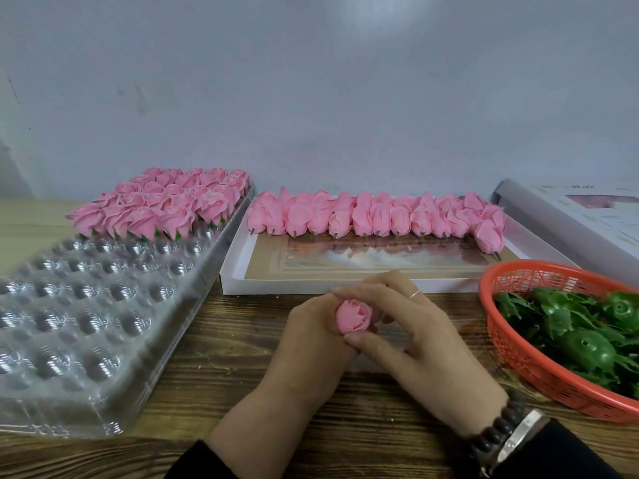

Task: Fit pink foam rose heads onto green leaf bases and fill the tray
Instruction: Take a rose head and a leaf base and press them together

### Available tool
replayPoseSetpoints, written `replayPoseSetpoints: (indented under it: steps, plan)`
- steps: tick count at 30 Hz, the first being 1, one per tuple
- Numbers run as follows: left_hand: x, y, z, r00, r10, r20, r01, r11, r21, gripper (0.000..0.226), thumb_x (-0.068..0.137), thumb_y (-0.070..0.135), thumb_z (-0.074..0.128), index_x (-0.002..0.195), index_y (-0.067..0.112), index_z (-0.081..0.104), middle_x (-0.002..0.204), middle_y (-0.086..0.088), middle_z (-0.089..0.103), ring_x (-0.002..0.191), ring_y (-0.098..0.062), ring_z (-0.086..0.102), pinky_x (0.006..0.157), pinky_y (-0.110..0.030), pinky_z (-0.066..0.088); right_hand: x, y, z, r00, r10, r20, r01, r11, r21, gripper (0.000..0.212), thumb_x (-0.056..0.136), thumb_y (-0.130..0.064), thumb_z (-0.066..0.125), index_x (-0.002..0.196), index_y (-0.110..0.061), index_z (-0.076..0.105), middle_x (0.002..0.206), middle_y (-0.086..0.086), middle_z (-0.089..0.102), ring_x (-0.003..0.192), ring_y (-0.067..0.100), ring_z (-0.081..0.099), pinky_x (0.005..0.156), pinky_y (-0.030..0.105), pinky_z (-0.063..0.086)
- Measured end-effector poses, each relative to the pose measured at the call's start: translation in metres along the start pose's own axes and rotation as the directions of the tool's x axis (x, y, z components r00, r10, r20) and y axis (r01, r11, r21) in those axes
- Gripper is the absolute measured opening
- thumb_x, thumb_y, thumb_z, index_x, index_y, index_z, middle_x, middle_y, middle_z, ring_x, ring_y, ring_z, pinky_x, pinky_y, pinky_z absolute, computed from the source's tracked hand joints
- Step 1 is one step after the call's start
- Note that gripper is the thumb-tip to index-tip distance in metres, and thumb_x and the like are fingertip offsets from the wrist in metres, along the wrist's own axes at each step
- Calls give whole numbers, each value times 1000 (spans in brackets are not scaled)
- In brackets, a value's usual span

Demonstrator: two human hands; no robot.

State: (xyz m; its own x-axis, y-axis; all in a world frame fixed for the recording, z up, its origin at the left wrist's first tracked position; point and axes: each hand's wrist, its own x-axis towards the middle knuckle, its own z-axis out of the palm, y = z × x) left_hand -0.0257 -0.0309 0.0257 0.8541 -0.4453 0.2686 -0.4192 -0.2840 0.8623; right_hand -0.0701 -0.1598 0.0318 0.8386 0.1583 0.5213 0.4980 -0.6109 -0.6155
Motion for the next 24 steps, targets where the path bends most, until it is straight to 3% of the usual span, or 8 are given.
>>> replayPoseSetpoints:
  steps: [4, 7, 11, 14, 18, 24]
  plan:
    - [0, -3, 0, 999, -14, 48, 12, 999, 37, 14, 79, 8, 69, 92, 15, 67, 86, 1, 68, 82, -10, 63, 76, -26, 53, 0, -1, 0, 1000, 21, -20, -20, 999, 48, 19, 78, -25, 66, 96, -33, 63, 94, -14, 56, 92, 6, 57, 78, 16, 45]
    - [0, -3, 2, 999, 20, 46, -19, 1000, -16, 21, 73, 11, 68, 93, 15, 64, 87, -2, 67, 82, -14, 62, 73, -29, 52, 1, 0, 1, 998, 26, -63, -22, 998, 62, 8, 76, -21, 67, 82, -26, 66, 87, -12, 58, 84, 5, 57, 74, 14, 43]
    - [1, -6, 4, 1000, -13, 4, 13, 999, -35, 60, 58, 29, 74, 109, 39, 45, 101, 8, 56, 88, 3, 55, 69, -4, 41, 1, 2, -1, 984, 58, -169, -45, 996, 78, 15, 74, -16, 65, 79, -30, 63, 86, -13, 57, 79, -2, 54, 71, 7, 39]
    - [1, -8, 4, 998, -56, -14, 56, 998, 33, 49, 66, 26, 80, 96, 40, 43, 100, 10, 55, 86, -1, 55, 65, -3, 41, 1, 3, -4, 978, 54, -202, -38, 996, 81, 19, 74, -13, 65, 80, -31, 61, 86, -13, 57, 80, -1, 55, 71, 5, 38]
    - [1, -9, 5, 998, -67, -7, 67, 994, 86, 27, 73, 24, 73, 82, 31, 48, 86, 6, 58, 74, -6, 54, 57, -5, 41, 0, 0, -3, 995, 50, -85, -43, 995, 91, 17, 78, -9, 69, 79, -25, 65, 87, -15, 56, 81, 1, 55, 66, 5, 42]
    - [0, -6, 8, 996, -65, 54, 67, 997, -36, 25, 75, 6, 68, 95, 17, 59, 93, -1, 64, 86, -13, 61, 70, -18, 49, 3, -6, -3, 997, -72, 11, 73, 995, -70, 3, 81, -15, 62, 80, -16, 64, 85, -9, 56, 85, 5, 56, 74, 17, 45]
